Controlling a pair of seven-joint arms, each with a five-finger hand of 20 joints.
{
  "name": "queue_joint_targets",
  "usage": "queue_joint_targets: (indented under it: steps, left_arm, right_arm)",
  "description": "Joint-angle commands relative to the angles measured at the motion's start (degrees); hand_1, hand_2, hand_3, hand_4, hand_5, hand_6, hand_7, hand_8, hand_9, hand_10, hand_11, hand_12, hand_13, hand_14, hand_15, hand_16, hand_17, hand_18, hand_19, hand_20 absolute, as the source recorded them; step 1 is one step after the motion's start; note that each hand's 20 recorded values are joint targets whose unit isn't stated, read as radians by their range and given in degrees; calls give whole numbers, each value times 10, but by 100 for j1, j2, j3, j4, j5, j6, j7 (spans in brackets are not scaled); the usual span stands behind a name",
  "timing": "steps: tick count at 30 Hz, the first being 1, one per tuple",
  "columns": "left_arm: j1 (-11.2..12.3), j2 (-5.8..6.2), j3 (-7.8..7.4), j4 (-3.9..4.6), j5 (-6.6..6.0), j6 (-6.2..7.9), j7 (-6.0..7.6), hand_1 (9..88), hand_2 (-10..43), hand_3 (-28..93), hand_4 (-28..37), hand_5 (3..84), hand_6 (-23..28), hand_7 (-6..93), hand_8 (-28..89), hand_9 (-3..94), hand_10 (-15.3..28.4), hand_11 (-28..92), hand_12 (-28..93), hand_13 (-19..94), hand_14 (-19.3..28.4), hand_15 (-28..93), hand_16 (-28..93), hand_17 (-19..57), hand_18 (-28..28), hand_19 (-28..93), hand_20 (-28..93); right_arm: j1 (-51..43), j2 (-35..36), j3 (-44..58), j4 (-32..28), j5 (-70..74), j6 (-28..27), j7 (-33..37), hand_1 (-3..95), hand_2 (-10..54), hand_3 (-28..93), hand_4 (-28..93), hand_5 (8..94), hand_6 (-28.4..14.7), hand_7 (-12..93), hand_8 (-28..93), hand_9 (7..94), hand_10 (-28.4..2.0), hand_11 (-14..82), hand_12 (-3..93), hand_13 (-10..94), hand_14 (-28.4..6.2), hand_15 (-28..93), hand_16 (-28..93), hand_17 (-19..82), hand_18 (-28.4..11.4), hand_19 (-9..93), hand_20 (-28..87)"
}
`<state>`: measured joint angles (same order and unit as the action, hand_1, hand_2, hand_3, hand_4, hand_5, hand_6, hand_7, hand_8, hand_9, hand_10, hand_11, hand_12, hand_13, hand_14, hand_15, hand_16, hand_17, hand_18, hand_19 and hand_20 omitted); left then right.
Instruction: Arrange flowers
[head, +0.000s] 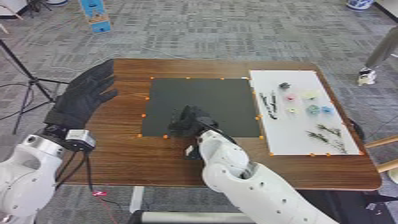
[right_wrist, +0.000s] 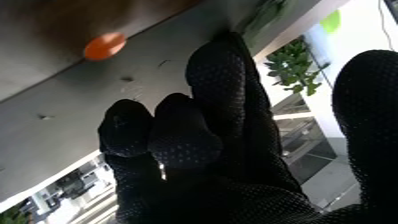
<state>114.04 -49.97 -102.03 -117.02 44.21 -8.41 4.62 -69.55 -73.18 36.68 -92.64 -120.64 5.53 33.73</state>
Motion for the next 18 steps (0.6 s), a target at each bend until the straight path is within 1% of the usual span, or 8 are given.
queue_joint_targets:
  steps: [1, 6, 9, 10, 12, 17, 18]
  left_arm:
    - [-99, 12, 51, 39, 1, -33, -38, 278, -95, 636, -283, 222, 8, 157, -91, 156, 74, 80, 201, 108, 94, 69, 79, -110, 158, 322, 86]
    - [-245, 49, 168, 101, -4, -63, -71, 279, -95, 635, -283, 222, 9, 157, -91, 156, 74, 80, 202, 108, 94, 69, 79, -110, 158, 323, 86]
    - [-247, 54, 171, 103, -9, -90, -91, 279, -95, 635, -283, 222, 8, 157, -91, 156, 74, 81, 202, 108, 94, 69, 79, -110, 158, 323, 86]
    - [-233, 46, 160, 99, -8, -97, -89, 279, -95, 634, -283, 222, 9, 157, -91, 156, 74, 81, 202, 108, 94, 69, 79, -110, 158, 322, 86]
    - [-172, 27, 115, 75, 0, -65, -58, 277, -95, 636, -283, 222, 9, 156, -91, 156, 74, 81, 202, 108, 94, 69, 79, -110, 158, 323, 86]
    - [49, -17, -54, -25, 11, 13, -5, 279, -95, 634, -283, 222, 9, 156, -91, 156, 74, 80, 202, 108, 94, 71, 78, -110, 158, 322, 86]
    - [98, -24, -96, -44, 12, 9, 23, 278, -95, 636, -283, 222, 9, 157, -91, 156, 74, 80, 202, 108, 94, 71, 78, -110, 158, 323, 86]
  right_arm:
    - [-156, -237, -134, -186, 4, 17, -2, 235, -68, 776, -209, 687, -52, 211, -97, 794, -122, 470, 415, 742, -80, 770, 456, 437, -212, 932, 496]
    - [-87, -317, -198, -135, 13, 170, 48, 235, -68, 776, -209, 687, -52, 212, -96, 794, -122, 469, 415, 742, -80, 769, 457, 437, -212, 932, 497]
    - [-89, -364, -167, -73, -45, 148, 85, 235, -68, 775, -209, 686, -52, 212, -97, 792, -121, 469, 416, 742, -80, 769, 458, 437, -211, 932, 496]
    - [-83, -354, -171, -41, -94, 148, 96, 235, -68, 776, -209, 685, -52, 212, -97, 791, -121, 469, 416, 742, -80, 769, 459, 437, -211, 932, 497]
    - [-83, -334, -125, 14, -61, 63, 91, 236, -68, 775, -209, 686, -52, 211, -97, 793, -123, 468, 416, 742, -80, 768, 460, 437, -210, 932, 497]
    - [22, -105, -225, 99, -210, -107, 82, 236, -67, 774, -209, 686, -52, 213, -96, 791, -123, 469, 416, 742, -80, 768, 460, 437, -210, 932, 497]
    - [79, -40, -256, 118, -281, -187, 76, 236, -67, 774, -209, 686, -52, 213, -96, 791, -124, 469, 416, 743, -80, 768, 460, 437, -211, 932, 497]
